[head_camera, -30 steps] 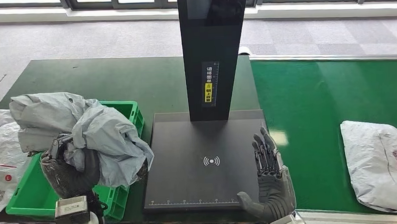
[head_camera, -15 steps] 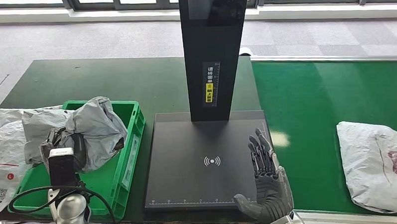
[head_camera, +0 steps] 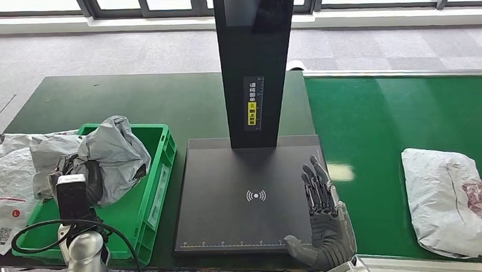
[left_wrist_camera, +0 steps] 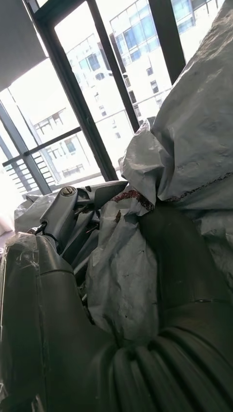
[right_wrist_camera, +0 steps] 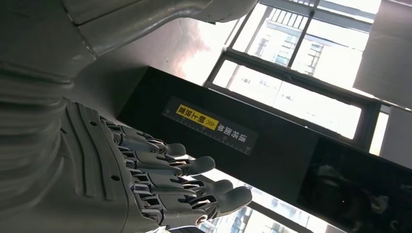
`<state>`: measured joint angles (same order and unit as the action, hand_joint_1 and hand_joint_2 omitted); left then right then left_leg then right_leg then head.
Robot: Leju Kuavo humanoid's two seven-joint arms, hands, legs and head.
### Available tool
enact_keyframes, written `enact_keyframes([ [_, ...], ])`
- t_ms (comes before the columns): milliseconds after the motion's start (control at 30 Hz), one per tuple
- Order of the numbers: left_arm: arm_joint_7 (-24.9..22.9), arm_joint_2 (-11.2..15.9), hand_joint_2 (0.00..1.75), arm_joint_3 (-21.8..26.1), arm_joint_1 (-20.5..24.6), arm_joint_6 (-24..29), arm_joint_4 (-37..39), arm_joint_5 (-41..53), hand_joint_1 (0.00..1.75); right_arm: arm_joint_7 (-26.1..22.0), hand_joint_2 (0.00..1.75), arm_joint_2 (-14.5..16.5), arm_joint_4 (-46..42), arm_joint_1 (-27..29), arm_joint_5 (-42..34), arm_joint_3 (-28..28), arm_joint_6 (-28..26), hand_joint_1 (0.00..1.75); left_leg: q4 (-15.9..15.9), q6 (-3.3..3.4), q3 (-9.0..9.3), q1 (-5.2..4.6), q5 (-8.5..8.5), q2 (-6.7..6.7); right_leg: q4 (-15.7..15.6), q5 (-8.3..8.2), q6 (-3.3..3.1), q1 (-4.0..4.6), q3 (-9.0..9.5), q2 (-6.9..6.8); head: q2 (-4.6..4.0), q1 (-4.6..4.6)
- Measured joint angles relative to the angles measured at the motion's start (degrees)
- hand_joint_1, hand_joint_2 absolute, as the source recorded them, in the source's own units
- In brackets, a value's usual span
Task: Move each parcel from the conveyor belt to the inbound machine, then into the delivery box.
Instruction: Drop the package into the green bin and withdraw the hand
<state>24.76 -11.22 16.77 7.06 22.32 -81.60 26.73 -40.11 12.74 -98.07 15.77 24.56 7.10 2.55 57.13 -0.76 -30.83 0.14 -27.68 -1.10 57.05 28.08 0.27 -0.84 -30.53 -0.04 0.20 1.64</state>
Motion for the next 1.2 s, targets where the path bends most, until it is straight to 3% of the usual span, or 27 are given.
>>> enact_keyframes([
  [33,0.1,0.0,1.31,0.1,0.0,-0.2,0.0,-0.1,0.00,0.0,1.75,0.0,0.0,-0.1,0.0,0.0,0.0,0.00,0.0,-0.02,0.04,0.00,0.00,0.00,0.0,0.02,-0.03,0.00,0.03,0.00,0.00,0.00],
  [133,1.1,-0.4,0.00,0.2,-0.1,-0.1,-0.2,-0.6,0.00,0.0,1.75,0.0,0.3,-0.4,0.0,0.0,0.0,0.00,0.0,-0.11,0.13,0.00,-0.02,0.00,0.0,0.05,-0.09,0.00,0.11,0.00,0.00,0.00],
  [633,2.0,-3.3,0.00,0.1,-3.9,5.6,-6.1,1.0,0.00,0.0,1.75,0.2,1.0,-1.2,0.0,0.0,0.1,0.00,0.0,-0.11,0.46,0.01,-0.10,0.05,0.0,0.05,-0.14,-0.03,-0.07,0.10,0.00,0.00],
  [1067,1.2,-4.2,0.00,0.1,-7.0,7.9,-7.3,-0.1,0.00,0.0,1.75,0.3,1.3,-1.7,0.1,0.0,-0.1,0.00,0.1,-0.12,0.15,0.02,-0.09,0.11,0.0,0.01,-0.15,0.07,-0.38,0.12,0.00,0.02],
  [1200,6.4,-4.6,0.00,0.1,-7.8,9.4,-8.6,-7.5,0.00,0.6,1.75,0.3,1.3,-1.8,1.7,-0.1,-3.6,0.00,0.1,-0.12,0.07,0.02,-0.10,0.13,0.0,0.01,-0.15,0.07,-0.49,0.17,0.00,0.01],
])
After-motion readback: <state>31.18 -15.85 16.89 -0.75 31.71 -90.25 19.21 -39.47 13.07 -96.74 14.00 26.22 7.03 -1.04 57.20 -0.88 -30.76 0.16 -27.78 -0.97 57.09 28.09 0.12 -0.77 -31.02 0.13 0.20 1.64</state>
